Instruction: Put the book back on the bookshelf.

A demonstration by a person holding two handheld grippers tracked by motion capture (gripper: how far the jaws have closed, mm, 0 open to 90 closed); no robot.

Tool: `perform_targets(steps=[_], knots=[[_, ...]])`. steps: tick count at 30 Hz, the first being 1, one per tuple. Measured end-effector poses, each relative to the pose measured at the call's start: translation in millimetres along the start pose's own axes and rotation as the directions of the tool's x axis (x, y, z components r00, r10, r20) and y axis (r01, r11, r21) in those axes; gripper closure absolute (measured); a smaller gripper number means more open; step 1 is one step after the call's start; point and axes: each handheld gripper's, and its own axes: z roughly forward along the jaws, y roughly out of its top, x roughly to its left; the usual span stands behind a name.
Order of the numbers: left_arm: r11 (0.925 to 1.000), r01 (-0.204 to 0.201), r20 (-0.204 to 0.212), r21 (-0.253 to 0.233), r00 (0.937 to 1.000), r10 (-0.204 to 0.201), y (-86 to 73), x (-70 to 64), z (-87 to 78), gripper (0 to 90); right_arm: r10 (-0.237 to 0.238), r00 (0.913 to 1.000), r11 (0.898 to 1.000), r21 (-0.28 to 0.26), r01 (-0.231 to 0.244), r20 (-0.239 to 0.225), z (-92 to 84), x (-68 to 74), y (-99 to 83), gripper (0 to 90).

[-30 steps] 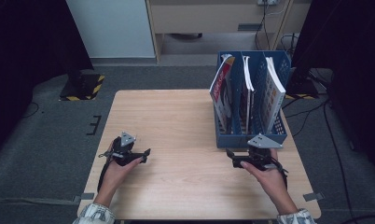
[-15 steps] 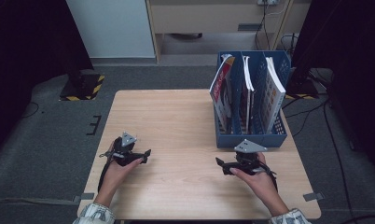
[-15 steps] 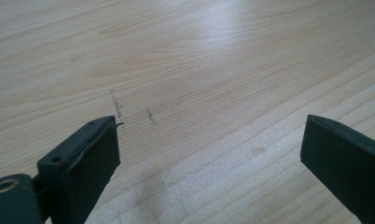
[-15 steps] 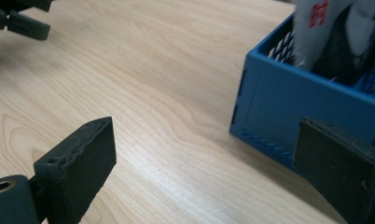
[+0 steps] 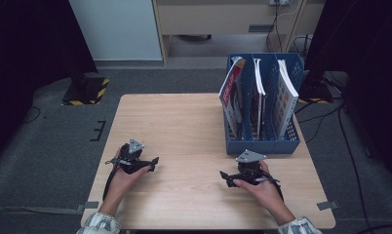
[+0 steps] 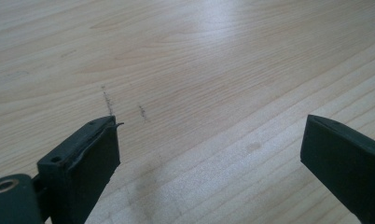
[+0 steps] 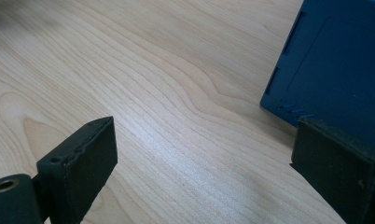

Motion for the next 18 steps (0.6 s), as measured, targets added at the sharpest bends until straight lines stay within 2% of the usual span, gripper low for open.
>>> perform_targets(steps=[7,9,18], knots=[[0.9993,-0.003,0.013,0.036,0.9999,0.003,-3.3,-0.3,5.6,4.3,0.010,0.9999,1.000,0.011,-0.010,0.009,4.2,-4.5,-1.1,7.2],[0.9990,0.002,0.015,0.045,0.9999,-0.003,-4.0,-0.4,7.1,4.3,0.025,0.9996,1.000,0.015,-0.025,0.009,5.0,-5.1,-1.3,7.1],[0.9965,0.019,0.022,0.081,0.9995,-0.021,-10.0,1.0,14.7,4.0,0.020,0.9996,0.999,0.039,-0.021,0.018,10.9,-7.1,-3.2,6.3]])
